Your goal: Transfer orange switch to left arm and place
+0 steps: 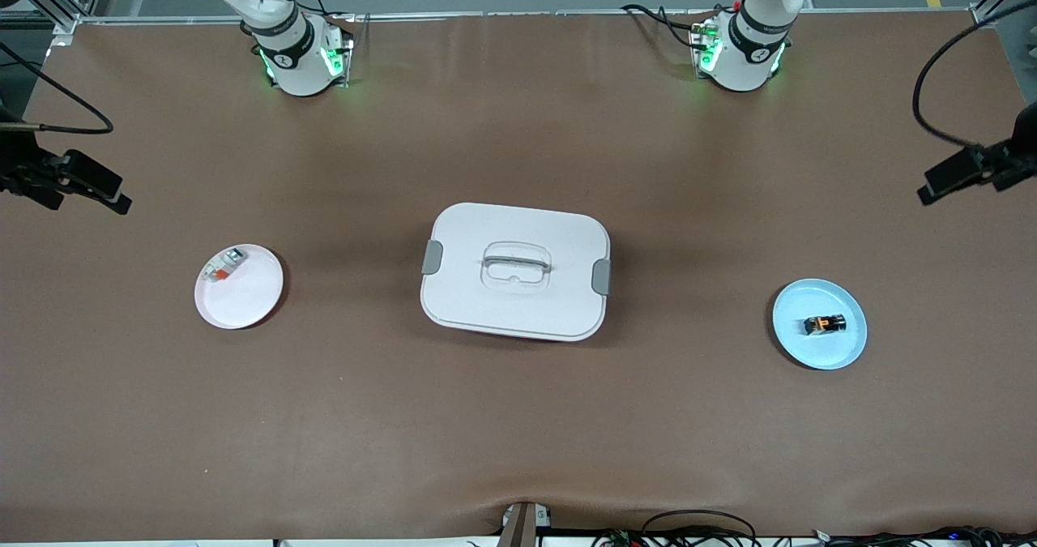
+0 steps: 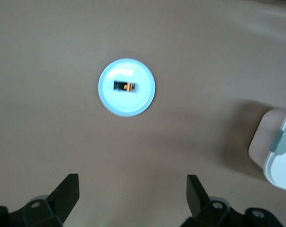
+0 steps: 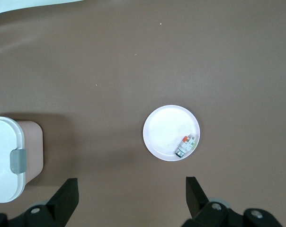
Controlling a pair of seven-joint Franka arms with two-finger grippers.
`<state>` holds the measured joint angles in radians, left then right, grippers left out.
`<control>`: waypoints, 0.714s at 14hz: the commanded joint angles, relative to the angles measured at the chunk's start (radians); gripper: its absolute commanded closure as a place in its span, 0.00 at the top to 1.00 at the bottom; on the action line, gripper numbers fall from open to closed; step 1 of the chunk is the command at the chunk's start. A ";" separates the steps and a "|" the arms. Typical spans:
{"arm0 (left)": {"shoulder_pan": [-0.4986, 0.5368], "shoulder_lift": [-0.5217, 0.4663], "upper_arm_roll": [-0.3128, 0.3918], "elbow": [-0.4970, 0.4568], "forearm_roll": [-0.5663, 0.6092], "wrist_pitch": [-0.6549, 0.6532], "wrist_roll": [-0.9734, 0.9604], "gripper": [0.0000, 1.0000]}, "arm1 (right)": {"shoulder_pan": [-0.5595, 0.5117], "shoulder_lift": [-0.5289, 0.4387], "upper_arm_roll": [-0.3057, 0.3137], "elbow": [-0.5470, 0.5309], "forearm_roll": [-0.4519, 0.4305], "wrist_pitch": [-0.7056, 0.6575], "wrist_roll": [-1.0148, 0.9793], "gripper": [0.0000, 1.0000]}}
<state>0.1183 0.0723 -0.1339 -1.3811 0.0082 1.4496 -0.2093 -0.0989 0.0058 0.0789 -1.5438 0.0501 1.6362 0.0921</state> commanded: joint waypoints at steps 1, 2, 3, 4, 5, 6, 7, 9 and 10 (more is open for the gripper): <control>-0.032 -0.077 0.037 -0.081 -0.016 -0.011 0.018 1.00 | -0.024 -0.052 0.015 -0.050 -0.013 -0.004 -0.002 1.00; -0.032 -0.092 0.039 -0.094 -0.014 -0.011 0.019 1.00 | -0.024 -0.052 0.016 -0.049 -0.013 -0.010 -0.002 1.00; -0.034 -0.101 0.037 -0.102 -0.016 -0.011 0.019 1.00 | -0.021 -0.052 0.016 -0.048 -0.013 -0.015 -0.002 1.00; -0.035 -0.138 0.039 -0.140 -0.014 -0.003 0.021 1.00 | -0.021 -0.052 0.016 -0.048 -0.013 -0.016 -0.002 1.00; -0.040 -0.163 0.039 -0.182 -0.014 0.023 0.024 1.00 | -0.021 -0.052 0.016 -0.048 -0.013 -0.018 -0.002 1.00; -0.042 -0.186 0.040 -0.209 -0.011 0.035 0.033 1.00 | -0.024 -0.052 0.018 -0.048 -0.012 -0.016 -0.002 1.00; -0.043 -0.196 0.040 -0.226 -0.008 0.038 0.034 1.00 | -0.025 -0.052 0.018 -0.048 -0.012 -0.016 -0.002 1.00; -0.063 -0.200 0.045 -0.227 -0.007 0.037 0.033 1.00 | -0.024 -0.050 0.018 -0.044 -0.012 -0.018 0.000 1.00; -0.097 -0.204 0.074 -0.227 -0.004 0.035 0.033 1.00 | -0.022 -0.046 0.016 -0.038 -0.012 -0.018 0.003 1.00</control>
<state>0.0781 -0.0956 -0.1074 -1.5695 0.0080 1.4634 -0.1933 -0.1009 -0.0208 0.0791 -1.5686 0.0501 1.6219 0.0922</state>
